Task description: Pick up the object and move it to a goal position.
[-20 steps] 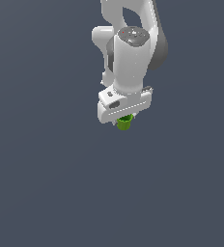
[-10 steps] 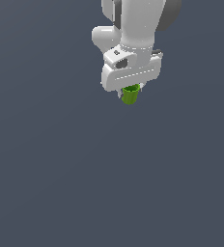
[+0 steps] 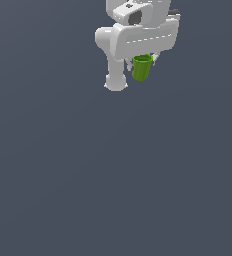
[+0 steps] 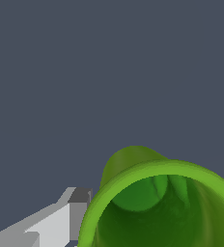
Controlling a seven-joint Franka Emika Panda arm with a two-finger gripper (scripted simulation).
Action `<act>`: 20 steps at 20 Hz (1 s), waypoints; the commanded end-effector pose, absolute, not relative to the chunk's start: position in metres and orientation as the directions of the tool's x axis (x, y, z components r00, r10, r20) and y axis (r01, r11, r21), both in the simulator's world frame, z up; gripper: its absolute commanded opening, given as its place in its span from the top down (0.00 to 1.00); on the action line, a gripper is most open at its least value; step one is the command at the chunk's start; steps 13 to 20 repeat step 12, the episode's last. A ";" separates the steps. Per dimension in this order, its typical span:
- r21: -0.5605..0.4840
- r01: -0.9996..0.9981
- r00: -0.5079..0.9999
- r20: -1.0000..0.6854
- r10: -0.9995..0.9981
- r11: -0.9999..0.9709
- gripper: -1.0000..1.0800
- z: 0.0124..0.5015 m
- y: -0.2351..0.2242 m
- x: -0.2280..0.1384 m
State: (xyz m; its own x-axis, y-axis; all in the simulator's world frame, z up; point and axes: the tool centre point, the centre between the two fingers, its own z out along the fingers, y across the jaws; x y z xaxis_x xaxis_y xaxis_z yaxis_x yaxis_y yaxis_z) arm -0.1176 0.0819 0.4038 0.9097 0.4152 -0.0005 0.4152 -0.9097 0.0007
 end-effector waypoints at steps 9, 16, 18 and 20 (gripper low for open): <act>0.000 0.415 0.910 0.000 0.415 -0.910 1.00 0.445 0.090 -0.138; 0.000 0.414 0.910 0.000 0.414 -0.910 1.00 0.447 0.090 -0.138; 0.000 0.414 0.910 0.000 0.414 -0.910 1.00 0.447 0.090 -0.138; 0.000 0.414 0.910 0.000 0.414 -0.910 1.00 0.447 0.090 -0.138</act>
